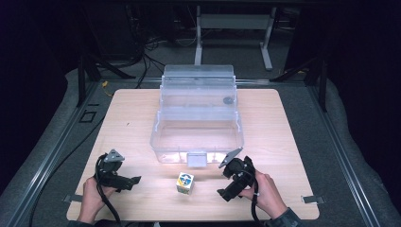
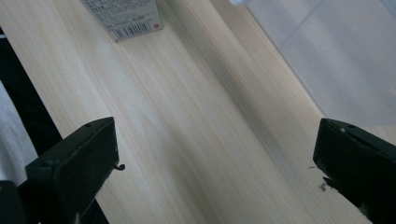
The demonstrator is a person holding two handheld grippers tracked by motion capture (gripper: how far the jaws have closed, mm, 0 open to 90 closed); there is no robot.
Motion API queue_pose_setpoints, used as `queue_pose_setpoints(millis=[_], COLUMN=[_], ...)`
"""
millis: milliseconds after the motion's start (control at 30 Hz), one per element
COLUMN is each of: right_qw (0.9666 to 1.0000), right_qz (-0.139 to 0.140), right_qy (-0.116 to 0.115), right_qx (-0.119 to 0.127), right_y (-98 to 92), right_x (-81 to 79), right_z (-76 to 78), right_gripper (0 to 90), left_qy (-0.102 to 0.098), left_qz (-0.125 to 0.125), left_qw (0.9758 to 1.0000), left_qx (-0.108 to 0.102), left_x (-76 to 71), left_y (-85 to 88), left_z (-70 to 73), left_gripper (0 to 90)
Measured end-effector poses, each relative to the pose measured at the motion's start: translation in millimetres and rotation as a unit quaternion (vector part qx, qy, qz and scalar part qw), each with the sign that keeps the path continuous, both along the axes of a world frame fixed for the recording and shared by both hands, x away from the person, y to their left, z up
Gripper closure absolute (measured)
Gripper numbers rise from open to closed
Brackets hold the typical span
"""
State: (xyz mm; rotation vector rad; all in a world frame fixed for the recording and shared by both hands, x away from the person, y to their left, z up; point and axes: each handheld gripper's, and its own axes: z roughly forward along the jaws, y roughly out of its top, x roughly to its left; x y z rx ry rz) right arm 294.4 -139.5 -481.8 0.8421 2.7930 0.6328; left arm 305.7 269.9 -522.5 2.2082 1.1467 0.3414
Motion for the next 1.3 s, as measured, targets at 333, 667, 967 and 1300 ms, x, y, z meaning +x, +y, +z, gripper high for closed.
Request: queue_pose_setpoints(millis=[333,667,967,1300], right_qw=[0.9991,0.9965,0.9927,0.9895], right_qz=[0.042,0.079,0.109,0.121], right_qy=[0.004,0.009,0.019,0.033], right_qx=[-0.004,-0.027,-0.05,-0.072], right_y=[42.0,78.7,106.3,131.1], right_x=[4.5,7.4,9.2,15.7], right_z=[8.0,10.5,7.9,-0.8], right_gripper=[0.0,0.0,2.3,23.2], left_qy=[0.001,0.005,0.011,0.019], left_qz=[0.002,0.001,-0.004,-0.008], left_qw=[1.0,1.0,0.9999,0.9998], left_qx=[-0.001,0.001,0.003,0.002], left_x=[-0.3,0.0,0.6,1.0], left_y=[0.9,1.5,0.9,1.7], left_z=[0.5,0.0,-1.3,-2.4], left_gripper=[0.2,0.2,0.2,0.1])
